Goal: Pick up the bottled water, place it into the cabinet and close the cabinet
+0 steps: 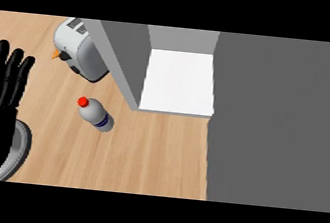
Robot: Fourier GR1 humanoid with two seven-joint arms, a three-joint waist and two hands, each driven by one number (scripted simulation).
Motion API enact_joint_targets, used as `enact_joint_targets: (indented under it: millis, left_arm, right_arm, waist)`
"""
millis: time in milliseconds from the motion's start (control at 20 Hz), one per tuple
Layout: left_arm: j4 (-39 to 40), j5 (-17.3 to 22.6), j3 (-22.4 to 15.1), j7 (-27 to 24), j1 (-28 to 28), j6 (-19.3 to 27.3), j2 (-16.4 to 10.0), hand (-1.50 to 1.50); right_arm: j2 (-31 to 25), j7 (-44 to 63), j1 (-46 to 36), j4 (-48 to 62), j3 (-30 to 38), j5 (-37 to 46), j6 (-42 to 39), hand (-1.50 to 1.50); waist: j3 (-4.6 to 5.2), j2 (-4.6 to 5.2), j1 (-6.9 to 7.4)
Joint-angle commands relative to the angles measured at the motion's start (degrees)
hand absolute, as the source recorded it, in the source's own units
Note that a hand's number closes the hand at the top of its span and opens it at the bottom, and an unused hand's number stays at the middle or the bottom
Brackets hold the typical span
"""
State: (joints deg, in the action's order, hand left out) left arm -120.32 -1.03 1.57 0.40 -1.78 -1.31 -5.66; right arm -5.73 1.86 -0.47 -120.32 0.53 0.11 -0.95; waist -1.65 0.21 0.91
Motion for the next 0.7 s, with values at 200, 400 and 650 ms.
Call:
enact_joint_targets:
  millis: [200,400,650]
  left_arm:
    - [1.93,-16.63,2.09,3.08,-2.74,16.7,5.48,-1.5]
    - [2.87,-11.61,-1.61,15.0,-0.12,27.34,5.59,-1.5]
    - [2.81,-21.93,-13.75,22.2,-2.38,40.0,5.64,-1.5]
  right_arm:
    - [1.2,-0.94,2.96,-4.68,-0.85,-3.88,-1.78,-1.5]
    - [1.14,5.78,12.16,-5.37,-4.24,-11.2,-6.51,-1.5]
    - [-0.01,11.71,20.07,-17.1,-5.82,-13.71,-6.81,-1.5]
  waist:
    - [1.57,-0.34,-1.67]
    - [1.56,-0.51,-2.52]
    - [1.57,-0.45,-2.12]
